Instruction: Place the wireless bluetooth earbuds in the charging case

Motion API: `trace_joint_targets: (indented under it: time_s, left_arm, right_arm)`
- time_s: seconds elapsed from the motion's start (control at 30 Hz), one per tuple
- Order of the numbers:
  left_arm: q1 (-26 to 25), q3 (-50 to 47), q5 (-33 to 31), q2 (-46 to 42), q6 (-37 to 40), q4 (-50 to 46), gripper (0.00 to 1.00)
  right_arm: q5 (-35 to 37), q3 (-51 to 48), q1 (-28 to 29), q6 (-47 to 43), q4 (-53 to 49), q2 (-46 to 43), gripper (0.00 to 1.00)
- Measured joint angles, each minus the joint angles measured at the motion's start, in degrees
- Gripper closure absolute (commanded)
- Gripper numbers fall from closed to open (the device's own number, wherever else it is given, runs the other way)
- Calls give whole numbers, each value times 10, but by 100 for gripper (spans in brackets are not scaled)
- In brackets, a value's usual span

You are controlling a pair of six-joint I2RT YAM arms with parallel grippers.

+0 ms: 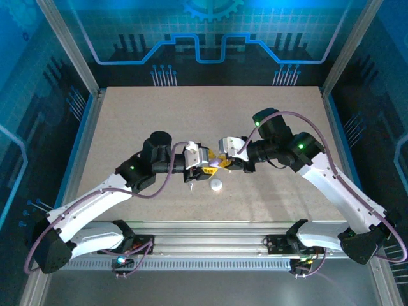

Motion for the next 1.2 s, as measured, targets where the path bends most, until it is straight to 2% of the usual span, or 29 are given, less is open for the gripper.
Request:
trace_joint_targets:
  time_s: [0.27,0.33,0.5,0.6,0.77,1.2]
  left_arm:
    - [-2,-3,2,-1,-10,1,75]
    - [-2,-3,2,-1,-11,1,77]
    - [-2,-4,0,-2,-13,2,76]
    - [-2,-7,0,-2,-15,2,76]
    - [-2,-9,1,-2,-15,4,76]
    - [-2,-17,1,-6,-27,12,76]
  right_arm:
    - [3,0,0,0,3,0,89]
    - [4,-1,0,4,4,0,73]
    - [11,-25,0,24,26,-16,58]
    - [17,-50,0,43,43,-39,53]
    - [19,-69,1,60,69,-56,52]
    - [19,-69,5,63,95,-29,55]
